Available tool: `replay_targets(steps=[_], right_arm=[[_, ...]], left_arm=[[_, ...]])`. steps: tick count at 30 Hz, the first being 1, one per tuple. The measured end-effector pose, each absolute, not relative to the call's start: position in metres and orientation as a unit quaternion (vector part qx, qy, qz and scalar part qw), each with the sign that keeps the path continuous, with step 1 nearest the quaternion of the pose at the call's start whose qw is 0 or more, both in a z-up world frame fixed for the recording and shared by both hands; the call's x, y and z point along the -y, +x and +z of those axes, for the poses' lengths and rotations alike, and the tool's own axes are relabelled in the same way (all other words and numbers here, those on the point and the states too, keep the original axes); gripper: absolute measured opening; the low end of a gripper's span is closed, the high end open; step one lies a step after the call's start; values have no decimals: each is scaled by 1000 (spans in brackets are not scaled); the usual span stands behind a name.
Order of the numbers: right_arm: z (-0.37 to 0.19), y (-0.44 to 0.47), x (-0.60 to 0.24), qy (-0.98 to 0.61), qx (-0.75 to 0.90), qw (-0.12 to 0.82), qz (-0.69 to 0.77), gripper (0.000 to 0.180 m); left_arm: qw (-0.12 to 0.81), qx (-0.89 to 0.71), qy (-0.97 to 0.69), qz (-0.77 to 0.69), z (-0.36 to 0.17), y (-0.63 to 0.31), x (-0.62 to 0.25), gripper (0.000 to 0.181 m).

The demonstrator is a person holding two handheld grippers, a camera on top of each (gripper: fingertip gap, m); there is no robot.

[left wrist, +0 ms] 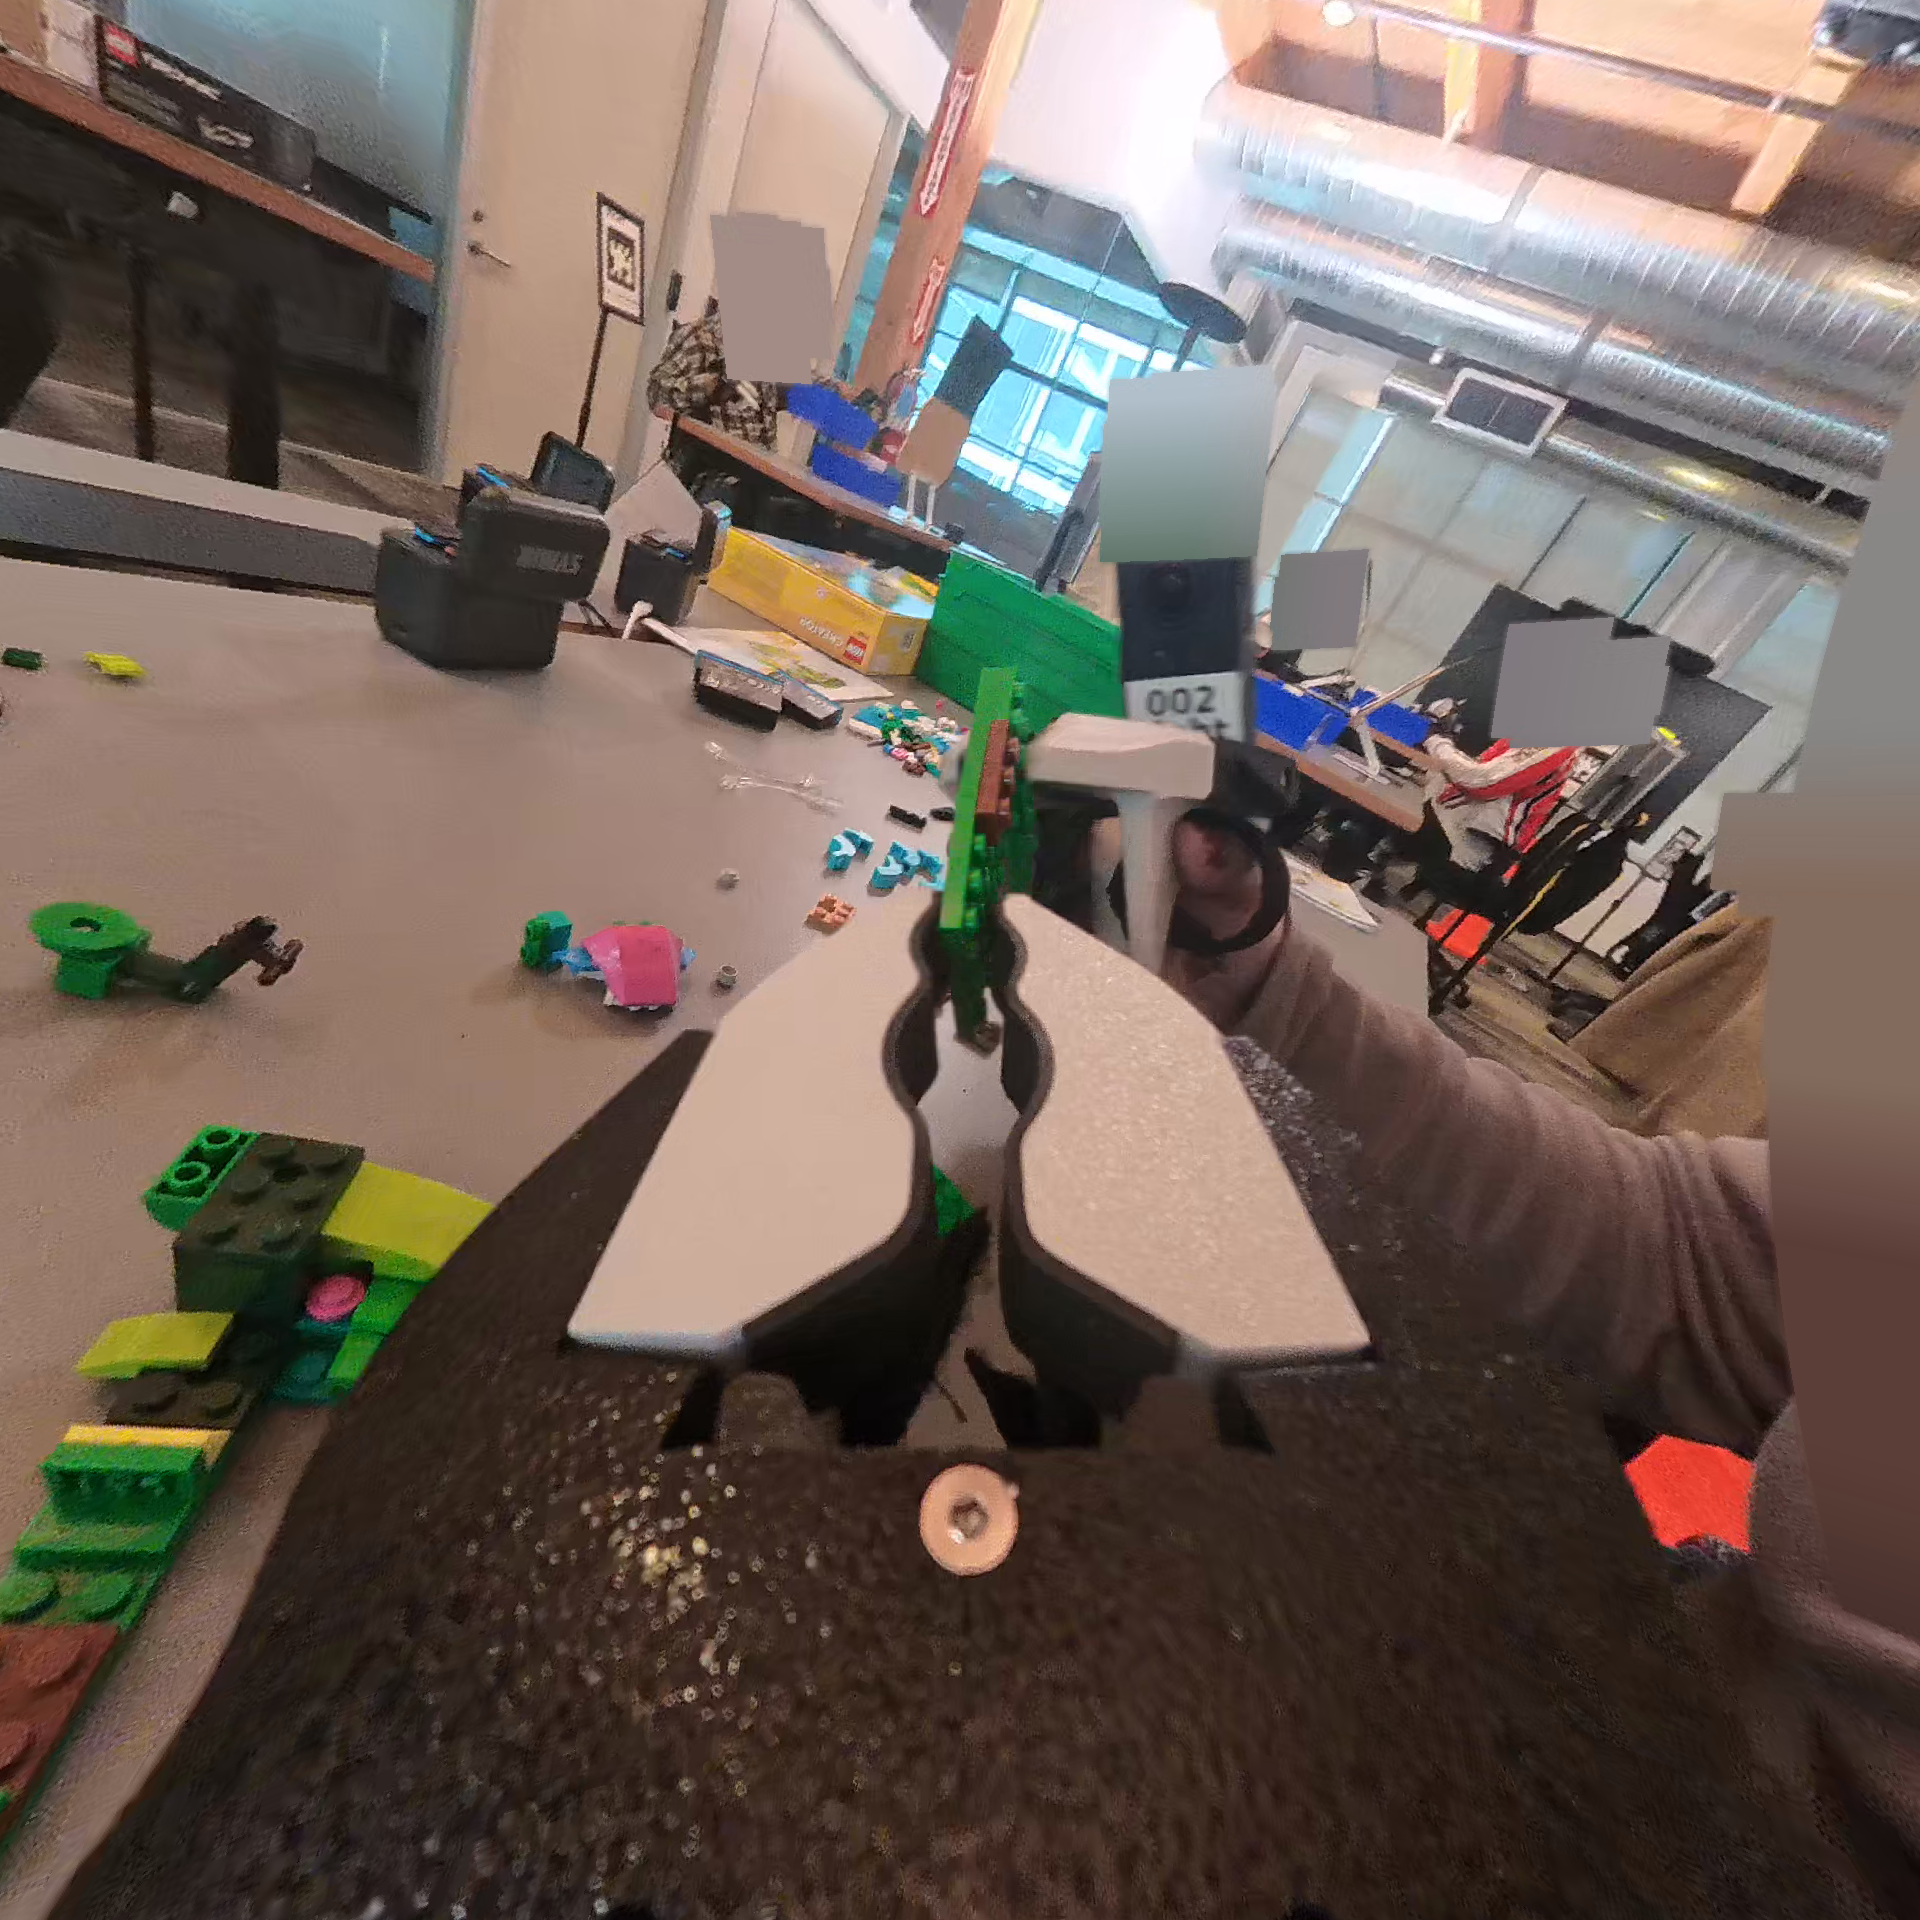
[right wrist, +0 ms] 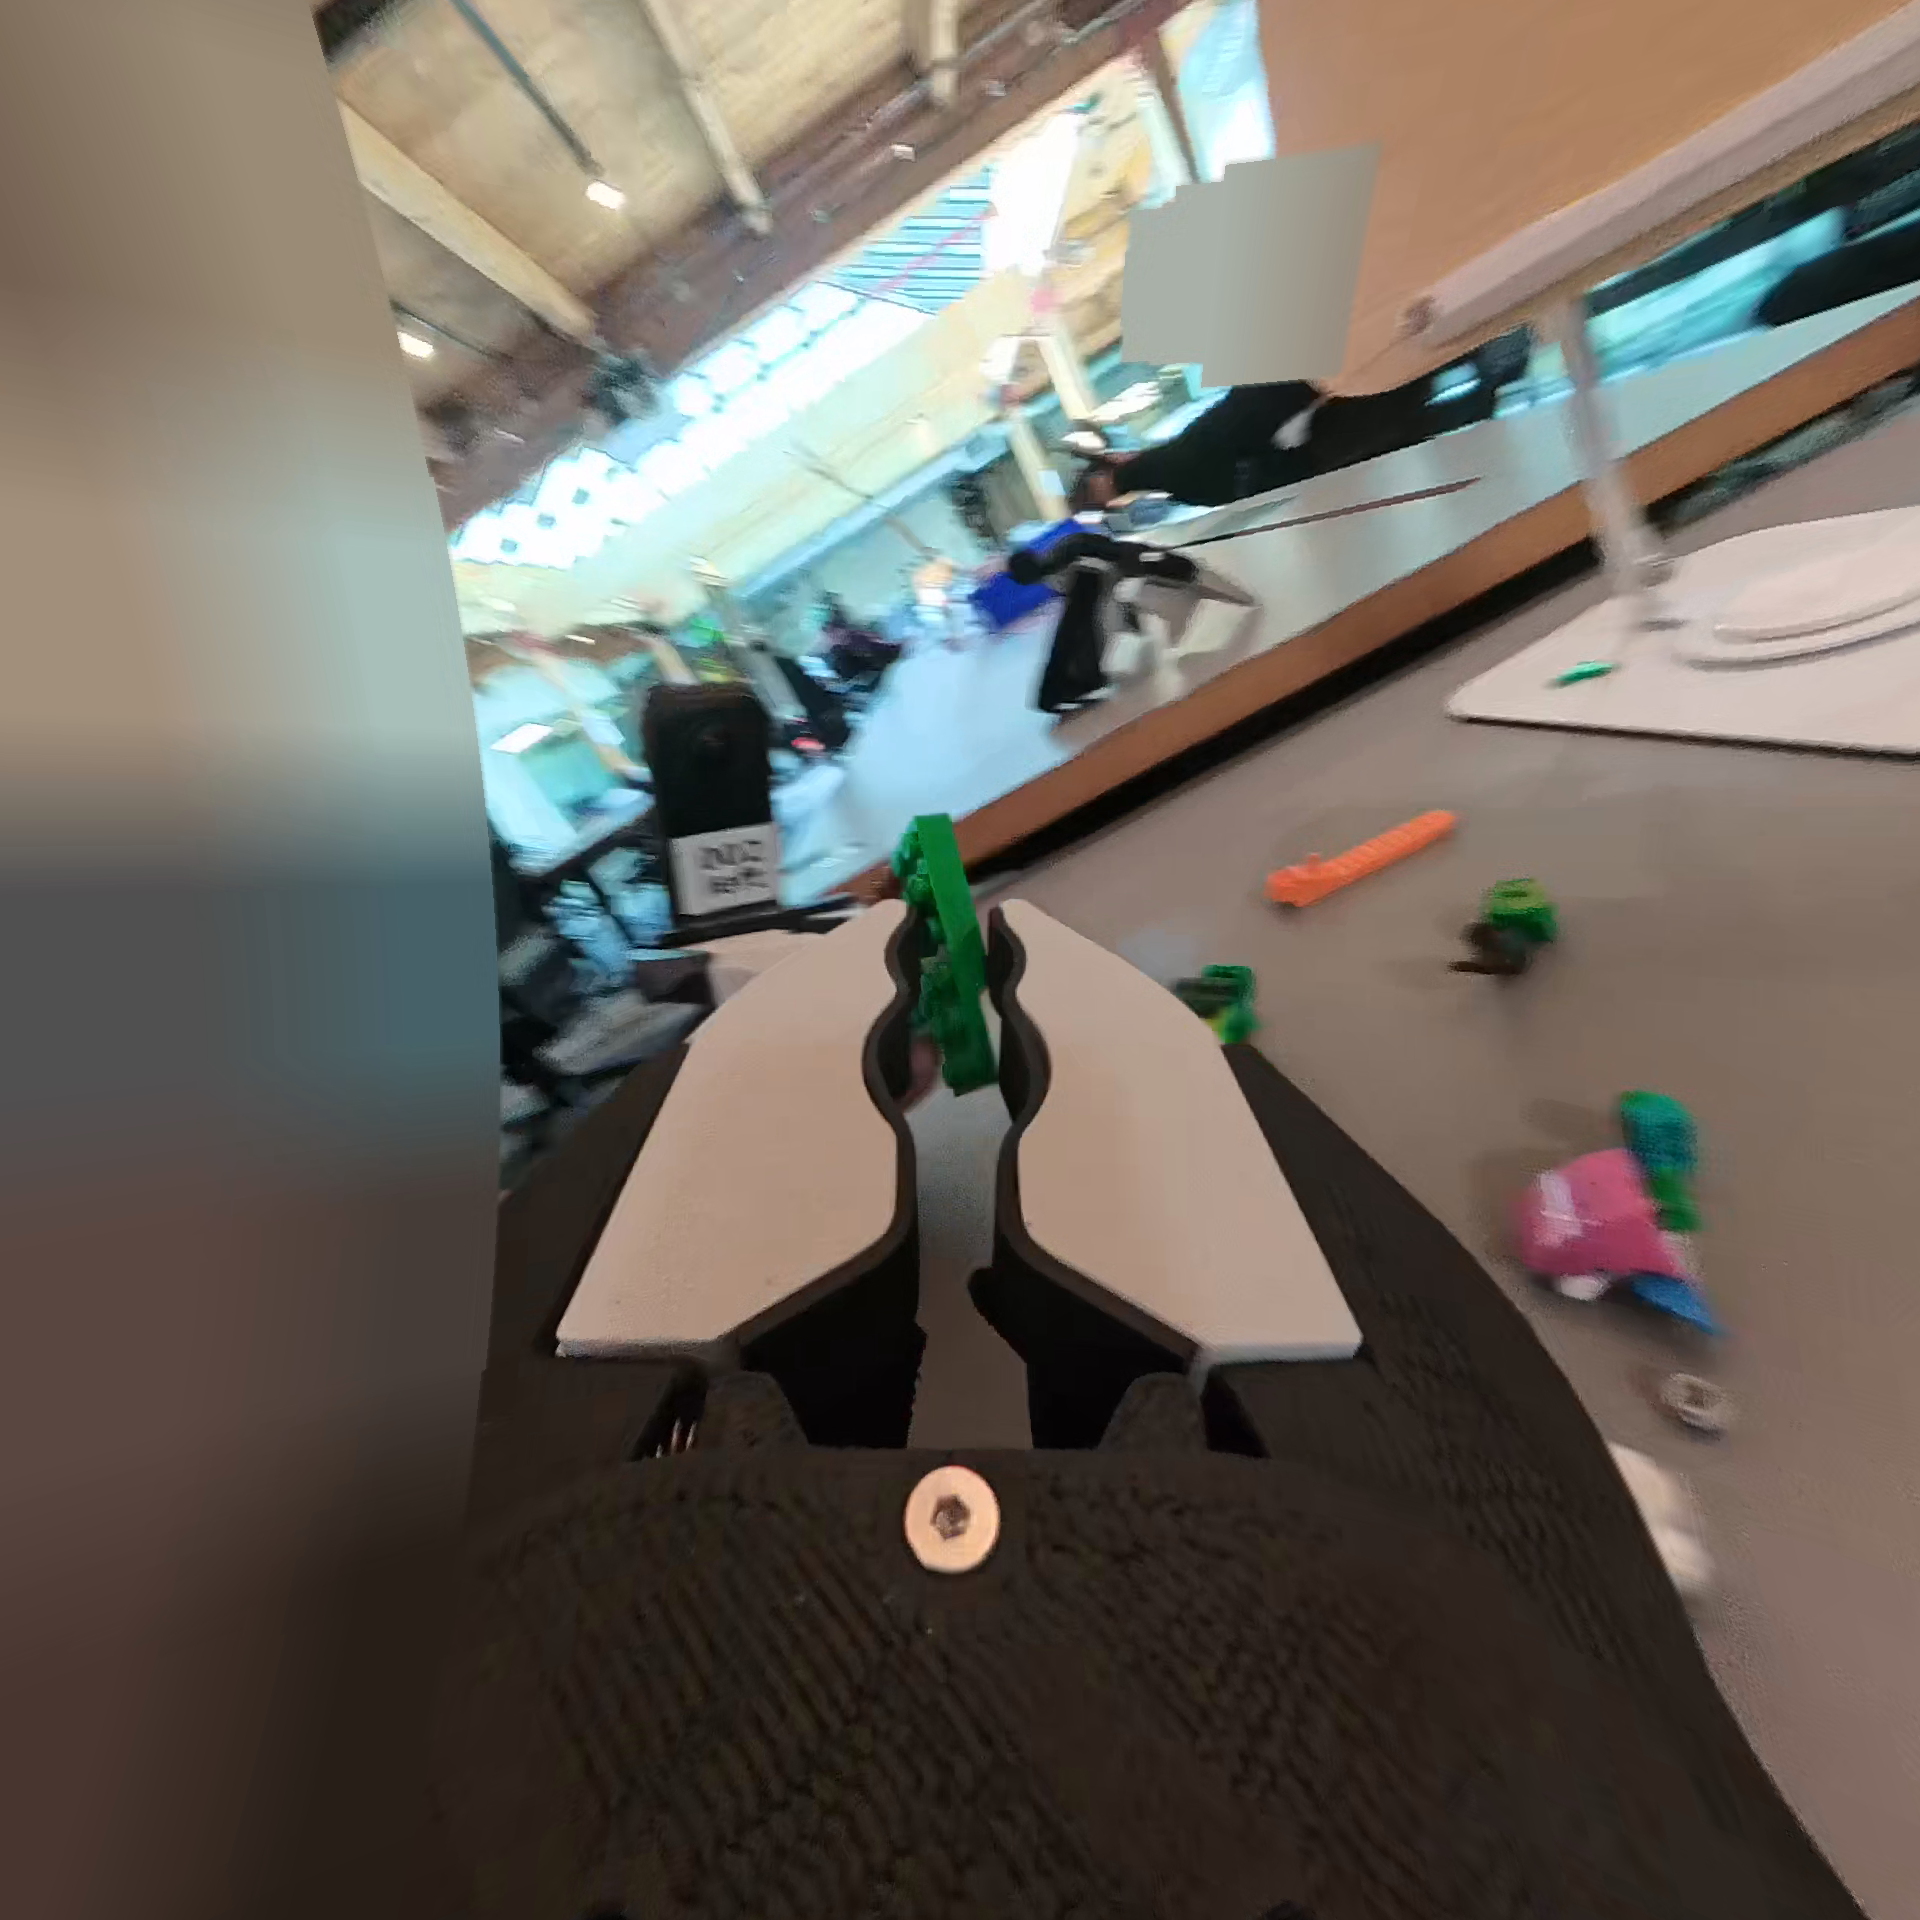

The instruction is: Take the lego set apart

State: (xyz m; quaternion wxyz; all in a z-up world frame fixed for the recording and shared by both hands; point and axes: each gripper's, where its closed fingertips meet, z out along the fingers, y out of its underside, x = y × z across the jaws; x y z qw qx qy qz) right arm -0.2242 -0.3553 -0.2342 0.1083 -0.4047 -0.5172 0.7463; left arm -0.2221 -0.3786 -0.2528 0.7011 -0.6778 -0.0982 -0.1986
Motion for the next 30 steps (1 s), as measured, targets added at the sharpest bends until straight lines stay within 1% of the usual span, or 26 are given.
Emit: replay_targets(steps=[1,4,5,6,8,12,13,15,17,18,21,23,24,26,30], right_arm=[[-238,-229,351,-414,528,149,726,12],[-247,-235,339,-402,593,304,628,36],[-251,-236,336,-389,622,356,578,41],[-255,-238,334,-373,650,410,521,42],[-263,-240,335,-338,688,483,423,42],[-273,-247,341,-315,710,545,316,41],[-276,-248,340,-314,711,556,294,37],[-280,-251,335,-322,708,577,251,19],[-280,-250,334,-325,713,564,262,18],[-279,-248,336,-343,713,528,309,17],[-274,-235,350,-385,703,365,474,15],[-274,-227,352,-401,691,275,534,15],[-277,-227,349,-417,685,251,542,15],[-290,-233,336,-446,689,267,505,16],[-328,-237,331,-420,774,340,330,16]], left_arm=[[696,111,-682,-195,-255,-224,377,4],[677,174,-695,-168,-265,-236,373,4],[671,194,-693,-178,-267,-239,373,4],[672,208,-685,-190,-267,-241,373,4],[669,235,-674,-209,-268,-245,375,4],[659,258,-663,-245,-270,-246,376,4],[656,259,-660,-259,-270,-243,374,3],[650,250,-667,-266,-272,-237,370,4],[651,220,-687,-238,-274,-234,370,4],[654,197,-694,-228,-273,-232,371,4],[646,131,-734,-165,-277,-234,380,4],[627,115,-761,-117,-285,-242,388,4],[632,126,-755,-122,-283,-245,389,4],[636,142,-747,-132,-281,-248,391,4],[605,142,-782,-50,-294,-258,390,4]])
